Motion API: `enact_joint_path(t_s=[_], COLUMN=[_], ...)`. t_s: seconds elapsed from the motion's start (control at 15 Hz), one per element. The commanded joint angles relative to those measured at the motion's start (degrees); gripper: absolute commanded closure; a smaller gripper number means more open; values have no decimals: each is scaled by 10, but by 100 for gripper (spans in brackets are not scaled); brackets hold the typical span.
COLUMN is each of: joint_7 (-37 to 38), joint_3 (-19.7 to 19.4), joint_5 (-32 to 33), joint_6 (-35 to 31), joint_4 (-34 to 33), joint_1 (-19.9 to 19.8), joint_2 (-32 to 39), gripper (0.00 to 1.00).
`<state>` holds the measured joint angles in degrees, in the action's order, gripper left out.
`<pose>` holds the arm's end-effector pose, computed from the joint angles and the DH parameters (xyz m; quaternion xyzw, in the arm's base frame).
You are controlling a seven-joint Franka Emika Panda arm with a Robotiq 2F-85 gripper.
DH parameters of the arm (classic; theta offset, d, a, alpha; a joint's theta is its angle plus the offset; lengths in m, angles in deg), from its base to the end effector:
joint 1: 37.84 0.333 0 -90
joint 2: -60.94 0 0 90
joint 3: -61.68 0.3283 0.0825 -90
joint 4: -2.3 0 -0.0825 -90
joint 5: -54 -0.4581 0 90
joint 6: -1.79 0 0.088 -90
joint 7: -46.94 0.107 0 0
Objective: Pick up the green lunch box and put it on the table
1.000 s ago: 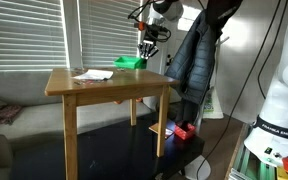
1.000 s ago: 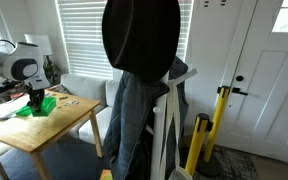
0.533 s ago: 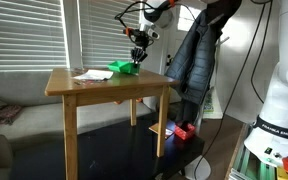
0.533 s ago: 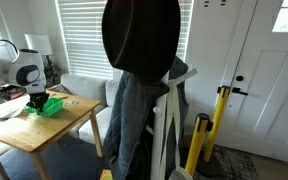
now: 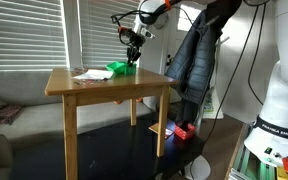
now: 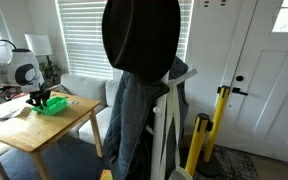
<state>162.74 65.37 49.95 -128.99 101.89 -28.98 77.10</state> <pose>0.7147 0.1573 0.4206 -0.5978 0.7900 -0.0226 0.1344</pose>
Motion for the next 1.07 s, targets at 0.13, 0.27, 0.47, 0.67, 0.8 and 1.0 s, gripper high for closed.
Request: enact_joint_path(t_s=[0.13,0.27,0.47,0.67,0.8,1.0], joint_7=[-66,-162,-280,-396,-473,-593], joint_3=[1,6,3,-6,-13,-30], joint_5=[8,-17,-44,-58,-55,-40], joint_6=[47,87,132,183,222,282], joint_4=[0,18,51,97,130,169], joint_1=[-8,-22,-31,-41,-50,-67], joint_2=[-71,-114,-184,-256,-302,-359], gripper=[27,15,0,0,0,0])
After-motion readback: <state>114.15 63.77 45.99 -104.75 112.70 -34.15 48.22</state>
